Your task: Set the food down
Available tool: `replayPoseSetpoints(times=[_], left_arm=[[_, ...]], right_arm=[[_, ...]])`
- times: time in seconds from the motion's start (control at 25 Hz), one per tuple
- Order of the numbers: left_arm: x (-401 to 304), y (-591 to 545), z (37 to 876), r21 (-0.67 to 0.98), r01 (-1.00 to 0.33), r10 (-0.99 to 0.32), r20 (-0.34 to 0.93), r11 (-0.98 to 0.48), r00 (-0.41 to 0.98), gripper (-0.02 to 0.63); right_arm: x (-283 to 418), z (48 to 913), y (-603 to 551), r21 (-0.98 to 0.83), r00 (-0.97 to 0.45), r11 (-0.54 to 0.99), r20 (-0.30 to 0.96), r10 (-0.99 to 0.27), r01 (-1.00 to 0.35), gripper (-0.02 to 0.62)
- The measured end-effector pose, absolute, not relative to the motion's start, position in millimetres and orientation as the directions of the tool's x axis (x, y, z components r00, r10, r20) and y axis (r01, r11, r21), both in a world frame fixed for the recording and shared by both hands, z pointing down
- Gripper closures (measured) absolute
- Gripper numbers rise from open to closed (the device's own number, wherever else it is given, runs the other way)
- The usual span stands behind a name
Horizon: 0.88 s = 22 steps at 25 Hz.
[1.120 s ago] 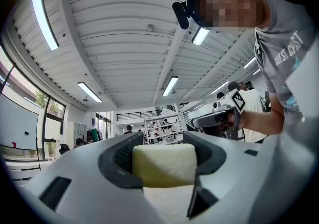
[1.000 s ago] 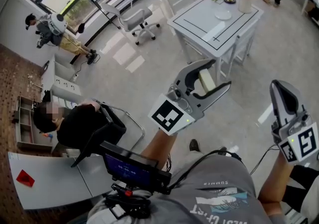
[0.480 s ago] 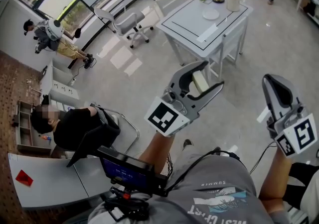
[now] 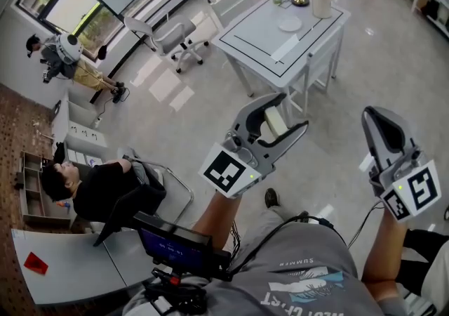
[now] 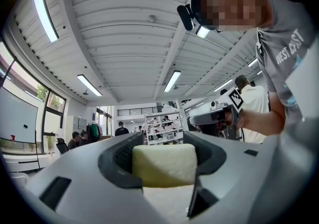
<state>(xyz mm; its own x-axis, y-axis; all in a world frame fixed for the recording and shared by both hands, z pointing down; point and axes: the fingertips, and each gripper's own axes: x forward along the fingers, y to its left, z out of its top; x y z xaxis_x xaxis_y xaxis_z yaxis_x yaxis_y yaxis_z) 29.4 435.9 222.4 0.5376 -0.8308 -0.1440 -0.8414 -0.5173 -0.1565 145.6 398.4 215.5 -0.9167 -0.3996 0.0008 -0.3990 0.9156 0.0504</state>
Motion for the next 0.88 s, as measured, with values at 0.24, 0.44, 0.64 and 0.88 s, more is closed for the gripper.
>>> replayPoseSetpoints(times=[0.24,0.44,0.64,0.88], left_arm=[[-9,419,218,-0.158,-0.831,-0.820,-0.148,-0.533,0.553,0.345],[-44,402,208,-0.171,-0.820,-0.807,-0.157,-0.546,0.570,0.345],[-82,389,210,-0.168,-0.808,-0.793,-0.160,-0.565,0.588,0.345],[-115,373,210,-0.170,-0.797,-0.779,-0.169,-0.580,0.603,0.345]], right_arm=[[109,214,383,0.052,-0.907,0.906,-0.002,-0.422,-0.421,0.587],[75,205,369,0.065,-0.899,0.897,-0.003,-0.439,-0.438,0.587],[36,208,357,0.068,-0.890,0.888,0.005,-0.457,-0.455,0.588],[-2,209,347,0.077,-0.884,0.882,0.010,-0.468,-0.466,0.588]])
